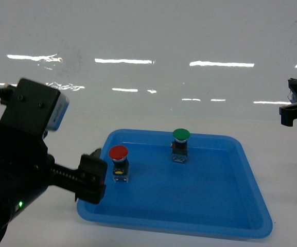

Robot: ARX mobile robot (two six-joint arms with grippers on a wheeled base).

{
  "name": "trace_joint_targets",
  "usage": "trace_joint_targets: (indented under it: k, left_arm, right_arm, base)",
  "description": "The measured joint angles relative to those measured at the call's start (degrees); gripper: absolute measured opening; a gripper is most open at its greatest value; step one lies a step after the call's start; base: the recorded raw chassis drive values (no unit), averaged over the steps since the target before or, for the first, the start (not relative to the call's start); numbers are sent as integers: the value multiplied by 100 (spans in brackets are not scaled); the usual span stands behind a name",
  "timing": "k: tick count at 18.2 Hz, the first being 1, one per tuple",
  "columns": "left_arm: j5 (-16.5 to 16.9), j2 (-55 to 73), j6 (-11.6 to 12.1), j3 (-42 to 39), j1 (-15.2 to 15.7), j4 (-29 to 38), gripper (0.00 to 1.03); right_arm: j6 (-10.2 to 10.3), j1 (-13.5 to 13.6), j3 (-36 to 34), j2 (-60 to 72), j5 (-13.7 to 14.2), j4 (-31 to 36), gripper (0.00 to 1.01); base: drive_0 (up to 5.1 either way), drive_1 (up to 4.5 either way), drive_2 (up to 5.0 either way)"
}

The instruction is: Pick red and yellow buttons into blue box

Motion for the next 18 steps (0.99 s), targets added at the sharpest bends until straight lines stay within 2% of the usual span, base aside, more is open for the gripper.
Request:
trace_joint_targets:
  k: [9, 10, 11, 12, 15, 18]
  left_arm:
    - [-11, -83, 81, -28, -7, 90, 98]
    - [2, -26, 214, 39, 13, 203, 98]
    - [7, 37, 223, 262, 35, 20, 98]
    - [87, 227, 328, 566, 70, 61, 98]
    - [35, 647, 415, 1331, 7, -472, 98]
    - [-7, 1012, 470, 2024, -267, -949, 98]
  right_arm:
    - [0, 2, 0, 0, 4, 2, 27]
    - [0, 0, 0, 0, 4, 0, 27]
    - [0, 2, 0, 0, 4, 2, 27]
    - [0, 2, 0, 0, 4, 2, 27]
    - [0, 0, 0, 0, 4, 2, 27]
    - [0, 2, 0, 0, 4, -2, 27]
  base:
    - [0, 0, 0]
    - [0, 0, 0]
    - [0, 0, 0]
    - [0, 0, 0]
    - [0, 0, 0]
    - [0, 0, 0]
